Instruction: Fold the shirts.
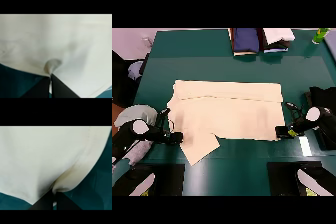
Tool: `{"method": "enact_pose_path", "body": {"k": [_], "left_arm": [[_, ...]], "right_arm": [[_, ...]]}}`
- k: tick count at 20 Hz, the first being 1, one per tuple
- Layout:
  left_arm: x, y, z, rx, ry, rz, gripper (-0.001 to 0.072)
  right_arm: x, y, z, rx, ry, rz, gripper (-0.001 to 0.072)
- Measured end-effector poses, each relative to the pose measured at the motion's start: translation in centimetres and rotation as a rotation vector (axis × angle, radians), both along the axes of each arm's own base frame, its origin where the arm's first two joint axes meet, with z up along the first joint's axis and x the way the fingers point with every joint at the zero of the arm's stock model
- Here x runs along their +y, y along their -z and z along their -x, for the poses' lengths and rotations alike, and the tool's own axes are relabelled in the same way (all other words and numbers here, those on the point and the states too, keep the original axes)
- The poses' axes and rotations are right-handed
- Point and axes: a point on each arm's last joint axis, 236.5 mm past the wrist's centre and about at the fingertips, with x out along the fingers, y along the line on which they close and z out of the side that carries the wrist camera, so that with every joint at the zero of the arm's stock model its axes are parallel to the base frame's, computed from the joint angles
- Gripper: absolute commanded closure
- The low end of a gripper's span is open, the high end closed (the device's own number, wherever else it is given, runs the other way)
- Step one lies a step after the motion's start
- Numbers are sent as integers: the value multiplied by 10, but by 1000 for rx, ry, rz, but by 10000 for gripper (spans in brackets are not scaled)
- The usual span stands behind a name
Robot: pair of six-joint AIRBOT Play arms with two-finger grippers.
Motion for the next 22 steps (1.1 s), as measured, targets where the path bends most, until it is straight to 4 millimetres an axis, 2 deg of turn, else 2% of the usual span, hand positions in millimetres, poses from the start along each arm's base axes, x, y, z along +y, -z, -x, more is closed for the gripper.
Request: {"method": "enact_pose_path", "body": {"k": [4, 7, 10, 14, 16, 19, 22], "left_arm": [[-6, -15, -6, -28, 28, 9, 676], [0, -39, -8, -76, 61, -17, 676], [9, -58, 10, -83, 95, -49, 676], [10, -76, 45, -36, 144, -42, 676], [9, -85, 51, -35, 158, -35, 676], [11, -101, 35, -102, 150, -46, 675], [16, -112, -1, -172, 146, -91, 675]], "right_arm": [[-1, -7, -1, -25, -6, 6, 690], [-3, -27, -4, -75, -18, 12, 690], [-12, -49, 1, -105, -43, 50, 690], [-28, -72, 21, -119, -67, 116, 691], [-33, -79, 27, -132, -68, 139, 691], [-37, -86, 25, -149, -61, 156, 691], [-39, -95, 0, -175, -54, 163, 691]]}}
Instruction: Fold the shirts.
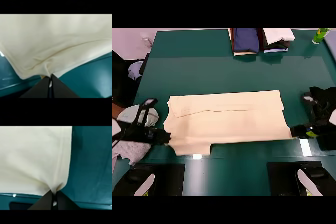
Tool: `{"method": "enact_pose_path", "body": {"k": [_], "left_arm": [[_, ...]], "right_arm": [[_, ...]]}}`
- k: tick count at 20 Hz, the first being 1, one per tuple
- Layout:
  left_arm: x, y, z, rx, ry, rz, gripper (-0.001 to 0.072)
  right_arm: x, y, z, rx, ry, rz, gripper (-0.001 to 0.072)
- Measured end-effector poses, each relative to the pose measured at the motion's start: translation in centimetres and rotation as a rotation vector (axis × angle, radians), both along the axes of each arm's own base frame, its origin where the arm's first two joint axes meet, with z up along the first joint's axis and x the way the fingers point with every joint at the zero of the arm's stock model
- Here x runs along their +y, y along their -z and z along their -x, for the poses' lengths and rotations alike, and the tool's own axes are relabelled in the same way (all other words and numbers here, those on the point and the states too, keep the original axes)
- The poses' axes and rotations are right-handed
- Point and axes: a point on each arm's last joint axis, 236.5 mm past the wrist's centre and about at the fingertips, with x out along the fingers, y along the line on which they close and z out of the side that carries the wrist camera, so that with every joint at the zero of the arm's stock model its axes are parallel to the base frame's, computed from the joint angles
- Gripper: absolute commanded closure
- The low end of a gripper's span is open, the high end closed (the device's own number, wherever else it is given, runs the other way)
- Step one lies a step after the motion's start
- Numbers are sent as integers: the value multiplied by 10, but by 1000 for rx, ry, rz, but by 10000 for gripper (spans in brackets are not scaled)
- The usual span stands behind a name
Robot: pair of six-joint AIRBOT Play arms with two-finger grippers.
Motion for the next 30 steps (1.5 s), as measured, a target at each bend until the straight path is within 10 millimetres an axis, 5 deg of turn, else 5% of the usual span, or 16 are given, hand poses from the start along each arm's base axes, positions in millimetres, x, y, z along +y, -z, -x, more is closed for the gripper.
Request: {"method": "enact_pose_path", "body": {"k": [5, 11, 17, 18, 19, 20, 24, 27, 28, 29, 30], "left_arm": [[2, -12, -98, -141, 18, -60, 674], [-2, 11, -206, -202, 45, -118, 674], [-3, 29, -257, -243, 39, -140, 670], [-3, 29, -260, -247, 37, -141, 456], [-3, 30, -262, -248, 34, -142, 227], [-3, 31, -263, -242, 25, -140, 207], [-4, 25, -263, -224, -2, -130, 209], [-5, 19, -259, -196, -1, -128, 211], [-5, 18, -257, -187, -1, -126, 314], [-7, 17, -256, -179, -1, -119, 580], [-9, 16, -255, -175, -3, -107, 664]], "right_arm": [[-1, -15, -81, -61, -1, 6, 691], [-1, -5, -180, -69, -9, 4, 691], [0, 19, -244, -51, -13, 1, 687], [1, 22, -250, -49, -13, -2, 648], [3, 23, -256, -49, -11, -14, 492], [5, 23, -262, -56, -5, -31, 358], [5, 7, -280, -96, 21, -107, 239], [-11, 5, -267, -69, 51, -127, 128], [-17, 9, -258, -47, 67, -135, 128], [-23, 16, -248, -24, 86, -139, 128], [-29, 23, -240, -2, 104, -146, 128]]}}
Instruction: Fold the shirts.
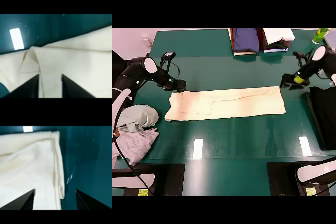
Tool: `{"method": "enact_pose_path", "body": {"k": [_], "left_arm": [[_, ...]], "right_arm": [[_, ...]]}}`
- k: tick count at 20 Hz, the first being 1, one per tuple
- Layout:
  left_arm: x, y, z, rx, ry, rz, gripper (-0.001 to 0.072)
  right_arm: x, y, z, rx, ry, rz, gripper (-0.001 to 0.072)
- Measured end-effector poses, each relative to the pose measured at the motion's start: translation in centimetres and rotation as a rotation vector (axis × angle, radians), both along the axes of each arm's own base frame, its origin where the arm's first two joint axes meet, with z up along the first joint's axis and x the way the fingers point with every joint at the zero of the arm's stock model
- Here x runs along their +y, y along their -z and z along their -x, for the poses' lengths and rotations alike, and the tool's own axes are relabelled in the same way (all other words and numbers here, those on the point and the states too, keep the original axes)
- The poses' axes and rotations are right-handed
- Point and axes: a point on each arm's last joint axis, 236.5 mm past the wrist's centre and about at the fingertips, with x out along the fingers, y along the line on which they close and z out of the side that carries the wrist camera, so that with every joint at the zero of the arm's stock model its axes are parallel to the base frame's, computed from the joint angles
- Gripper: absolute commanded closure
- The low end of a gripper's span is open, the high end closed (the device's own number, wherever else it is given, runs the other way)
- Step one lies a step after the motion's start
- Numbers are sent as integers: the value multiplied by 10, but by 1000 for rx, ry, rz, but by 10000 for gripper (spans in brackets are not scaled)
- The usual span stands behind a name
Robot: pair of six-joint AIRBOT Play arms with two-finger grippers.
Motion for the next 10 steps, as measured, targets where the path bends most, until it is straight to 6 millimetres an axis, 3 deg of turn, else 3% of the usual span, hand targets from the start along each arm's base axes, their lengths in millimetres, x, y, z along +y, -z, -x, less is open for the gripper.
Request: {"method": "enact_pose_path", "body": {"k": [2, 6, 8, 10], "left_arm": [[-8, -3, 1, 4, 2, 34, 665], [-30, -6, 3, 0, 33, 81, 665], [-42, -5, 6, 0, 55, 91, 665], [-53, -6, 7, -11, 75, 98, 673]], "right_arm": [[-1, 19, 17, 49, 27, -40, 129], [18, 51, 30, 83, 45, -105, 167], [30, 57, 30, 74, 37, -122, 329], [39, 62, 29, 63, 28, -128, 618]]}}
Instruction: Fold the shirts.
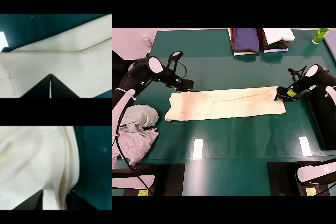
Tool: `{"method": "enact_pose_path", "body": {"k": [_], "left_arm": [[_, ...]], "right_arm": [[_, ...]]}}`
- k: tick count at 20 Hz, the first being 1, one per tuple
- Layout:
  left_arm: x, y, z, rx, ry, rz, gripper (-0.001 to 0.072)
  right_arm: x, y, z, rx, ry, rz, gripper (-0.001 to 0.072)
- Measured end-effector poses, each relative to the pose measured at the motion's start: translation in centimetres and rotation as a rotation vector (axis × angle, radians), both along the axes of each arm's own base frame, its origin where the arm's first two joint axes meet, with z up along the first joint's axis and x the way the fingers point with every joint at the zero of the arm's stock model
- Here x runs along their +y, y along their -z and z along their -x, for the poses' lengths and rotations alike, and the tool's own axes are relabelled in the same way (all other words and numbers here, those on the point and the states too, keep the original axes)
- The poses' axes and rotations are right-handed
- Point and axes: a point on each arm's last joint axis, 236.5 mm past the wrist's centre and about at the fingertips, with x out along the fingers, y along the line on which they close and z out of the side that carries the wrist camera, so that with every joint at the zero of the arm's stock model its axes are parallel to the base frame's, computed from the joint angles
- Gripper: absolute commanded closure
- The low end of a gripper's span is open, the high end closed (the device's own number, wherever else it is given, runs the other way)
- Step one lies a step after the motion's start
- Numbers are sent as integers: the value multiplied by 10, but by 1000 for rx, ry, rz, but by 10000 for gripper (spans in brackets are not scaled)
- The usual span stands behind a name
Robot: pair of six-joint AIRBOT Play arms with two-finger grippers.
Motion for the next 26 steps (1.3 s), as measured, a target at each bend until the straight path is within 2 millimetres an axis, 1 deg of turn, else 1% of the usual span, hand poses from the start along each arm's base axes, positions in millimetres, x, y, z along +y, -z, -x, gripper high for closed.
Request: {"method": "enact_pose_path", "body": {"k": [1, 3, 5, 6, 7, 9, 12, 15, 17, 19, 20, 22, 24, 26], "left_arm": [[-6, 0, 1, -5, 11, 4, 674], [-21, -2, 1, -26, 35, 12, 674], [-37, -5, 0, -56, 60, 21, 674], [-48, -5, 0, -70, 71, 31, 674], [-61, -4, 0, -79, 81, 46, 674], [-87, 1, 1, -88, 100, 82, 674], [-133, 19, 9, -75, 144, 141, 674], [-173, 40, 23, -47, 208, 171, 674], [-192, 52, 32, -29, 244, 175, 674], [-201, 62, 36, -18, 258, 178, 674], [-204, 65, 38, -13, 264, 177, 674], [-209, 69, 40, -8, 272, 180, 674], [-210, 71, 41, -5, 275, 180, 675], [-210, 72, 40, -8, 276, 176, 674]], "right_arm": [[3, 2, 0, 0, -4, -3, 688], [6, 3, 0, -7, -13, -1, 690], [7, -2, -1, -24, -18, 3, 691], [6, -6, -1, -36, -26, 14, 691], [7, -16, 0, -52, -30, 15, 692], [10, -39, -4, -112, -34, 17, 692], [23, -83, -6, -206, -69, 18, 692], [44, -134, -10, -307, -130, 17, 692], [62, -171, -13, -377, -168, 10, 692], [79, -200, -13, -426, -201, -7, 692], [91, -216, -13, -457, -221, -27, 692], [111, -241, -11, -505, -253, -58, 692], [128, -258, -9, -534, -279, -82, 692], [144, -270, -6, -547, -306, -103, 692]]}}
